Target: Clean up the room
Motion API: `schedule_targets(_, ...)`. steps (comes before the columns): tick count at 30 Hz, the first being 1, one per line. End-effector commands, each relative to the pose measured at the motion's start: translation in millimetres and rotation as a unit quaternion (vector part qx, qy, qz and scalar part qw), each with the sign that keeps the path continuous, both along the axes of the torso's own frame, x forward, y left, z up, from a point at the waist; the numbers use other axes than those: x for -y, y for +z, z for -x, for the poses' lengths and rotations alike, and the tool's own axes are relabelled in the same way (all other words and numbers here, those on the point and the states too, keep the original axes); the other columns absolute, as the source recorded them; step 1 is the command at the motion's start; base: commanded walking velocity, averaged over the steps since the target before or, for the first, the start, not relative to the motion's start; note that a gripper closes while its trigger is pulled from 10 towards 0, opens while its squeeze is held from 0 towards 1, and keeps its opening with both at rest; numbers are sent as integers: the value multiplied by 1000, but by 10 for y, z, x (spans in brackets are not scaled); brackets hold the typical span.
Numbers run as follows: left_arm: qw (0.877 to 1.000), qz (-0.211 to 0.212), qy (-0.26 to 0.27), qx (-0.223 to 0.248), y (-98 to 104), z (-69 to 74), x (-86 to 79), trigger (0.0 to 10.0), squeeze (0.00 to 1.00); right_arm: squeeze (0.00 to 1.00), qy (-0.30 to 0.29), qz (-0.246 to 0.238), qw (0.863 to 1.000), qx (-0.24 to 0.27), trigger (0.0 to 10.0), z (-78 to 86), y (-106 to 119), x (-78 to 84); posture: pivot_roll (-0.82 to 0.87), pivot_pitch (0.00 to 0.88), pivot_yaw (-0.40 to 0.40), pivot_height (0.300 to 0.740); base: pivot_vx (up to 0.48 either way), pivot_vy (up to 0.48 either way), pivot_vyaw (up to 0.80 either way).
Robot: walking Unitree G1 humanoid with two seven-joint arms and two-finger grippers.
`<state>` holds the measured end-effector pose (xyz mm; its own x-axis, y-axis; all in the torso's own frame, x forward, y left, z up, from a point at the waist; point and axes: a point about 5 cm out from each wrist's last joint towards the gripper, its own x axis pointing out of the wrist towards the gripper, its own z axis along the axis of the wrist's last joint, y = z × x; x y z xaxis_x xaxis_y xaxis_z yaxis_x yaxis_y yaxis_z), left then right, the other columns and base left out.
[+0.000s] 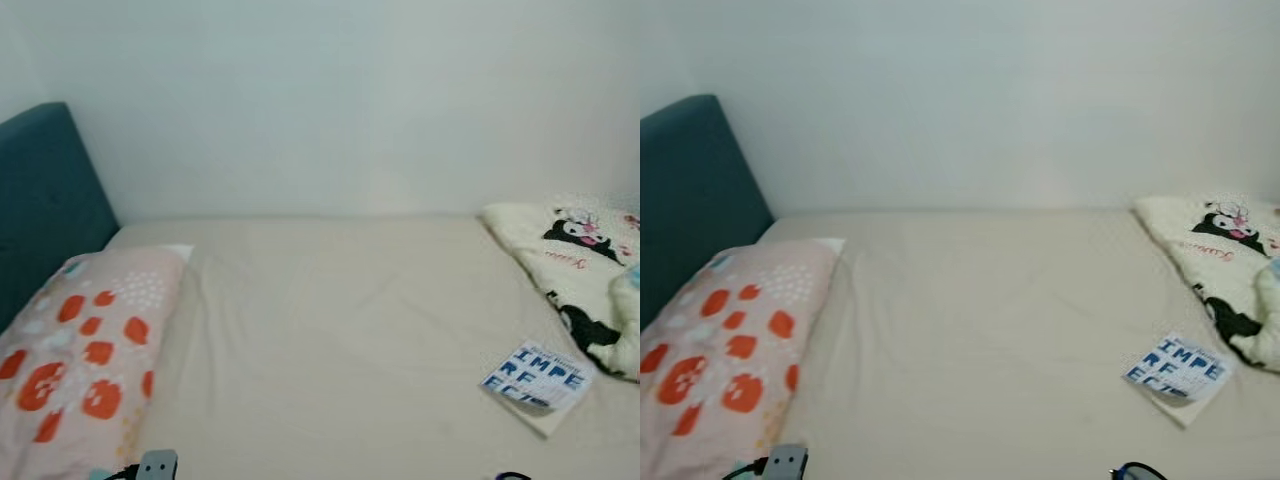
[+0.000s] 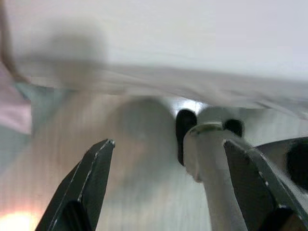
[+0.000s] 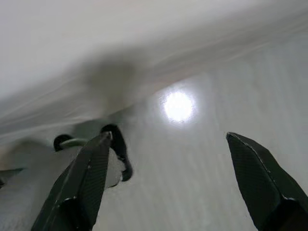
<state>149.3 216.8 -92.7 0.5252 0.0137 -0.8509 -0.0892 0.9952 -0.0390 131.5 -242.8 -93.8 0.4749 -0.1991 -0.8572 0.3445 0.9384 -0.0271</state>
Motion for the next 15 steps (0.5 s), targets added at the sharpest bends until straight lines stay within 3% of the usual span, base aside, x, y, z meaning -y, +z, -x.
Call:
schedule_targets(1,1000,-1,-6,0,3,-24,24,10000,0,0,-8,-2,1000,-6,10000,54,-19,-3,-86,0,-5,737,0,-480,0)
schedule_targets(7,1000,1,-9,0,8,-79,95,10000,0,0,-11,-2,1000,-7,10000,66,-26,-13,-87,0,-1,737,0,-480,0)
schedule_targets(10,1000,6,-15,6,36,-225,265,10000,0,0,-14,-3,1000,-9,10000,90,-35,-17,-88,0,-2,737,0,-480,0)
schedule_targets(15,1000,13,-21,9,47,-298,435,10000,0,0,-16,-4,1000,-11,10000,107,-38,-11,-89,0,-1,737,0,-480,0)
